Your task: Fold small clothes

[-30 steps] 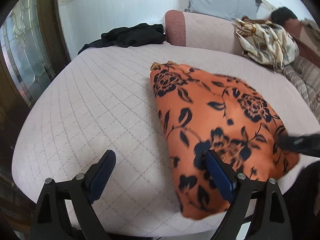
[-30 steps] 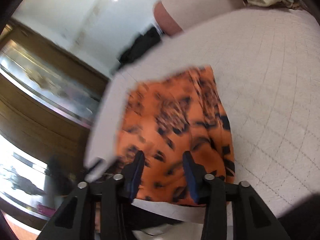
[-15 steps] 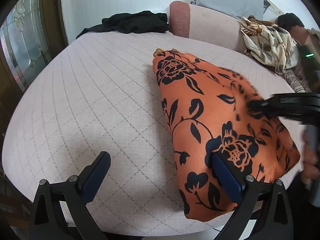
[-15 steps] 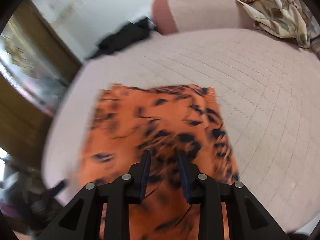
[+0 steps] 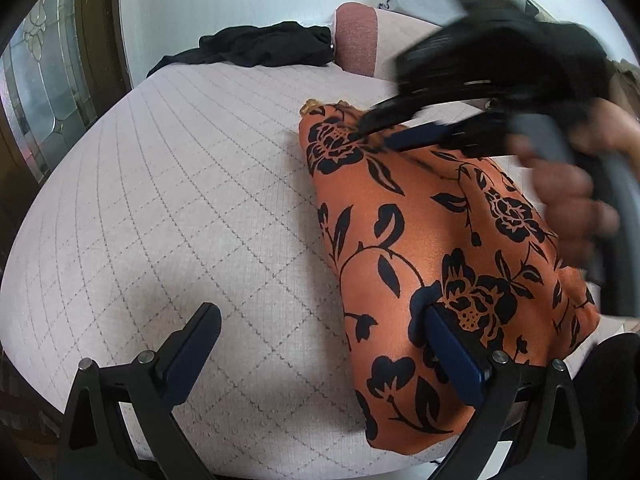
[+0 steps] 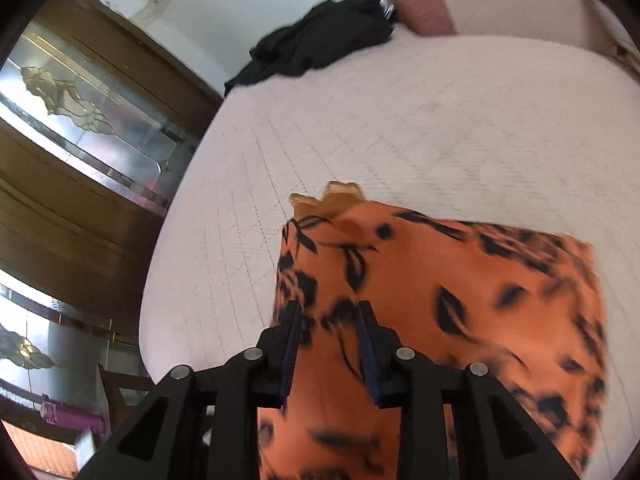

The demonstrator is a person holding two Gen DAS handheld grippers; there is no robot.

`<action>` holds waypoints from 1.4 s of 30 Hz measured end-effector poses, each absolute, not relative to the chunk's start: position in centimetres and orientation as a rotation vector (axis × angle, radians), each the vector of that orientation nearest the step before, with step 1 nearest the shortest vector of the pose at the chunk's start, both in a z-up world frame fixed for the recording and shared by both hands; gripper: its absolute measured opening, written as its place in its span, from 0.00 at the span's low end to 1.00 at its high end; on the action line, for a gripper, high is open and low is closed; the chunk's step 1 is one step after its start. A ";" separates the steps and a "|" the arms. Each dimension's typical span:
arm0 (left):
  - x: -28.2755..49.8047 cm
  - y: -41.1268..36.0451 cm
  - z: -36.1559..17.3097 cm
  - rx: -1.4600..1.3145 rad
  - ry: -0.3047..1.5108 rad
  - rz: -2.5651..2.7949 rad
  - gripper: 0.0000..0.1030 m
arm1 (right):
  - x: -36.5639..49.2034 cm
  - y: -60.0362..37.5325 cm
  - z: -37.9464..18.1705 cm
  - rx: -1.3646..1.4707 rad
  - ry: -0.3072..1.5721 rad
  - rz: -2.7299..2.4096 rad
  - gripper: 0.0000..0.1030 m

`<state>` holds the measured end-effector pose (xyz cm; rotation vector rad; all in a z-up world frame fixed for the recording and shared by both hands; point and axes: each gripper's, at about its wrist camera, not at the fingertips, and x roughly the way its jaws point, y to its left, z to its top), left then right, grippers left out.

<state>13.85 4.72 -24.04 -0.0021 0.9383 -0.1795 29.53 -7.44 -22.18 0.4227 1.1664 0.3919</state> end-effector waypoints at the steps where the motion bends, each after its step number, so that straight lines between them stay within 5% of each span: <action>1: 13.9 4.6 -24.0 0.007 0.932 -0.176 0.99 | 30.3 -7.2 -23.0 0.435 1.190 0.393 0.30; 5: 13.8 4.2 -23.9 0.036 0.910 -0.168 0.99 | 32.0 -6.5 -26.1 0.395 1.271 0.351 0.29; 21: 12.5 2.8 -23.9 0.102 0.860 -0.112 0.99 | 20.6 -17.9 -21.9 0.164 1.118 0.158 0.29; 42: 11.0 1.4 -23.2 0.224 0.831 -0.025 1.00 | 11.0 -21.0 -23.4 0.266 1.057 0.176 0.30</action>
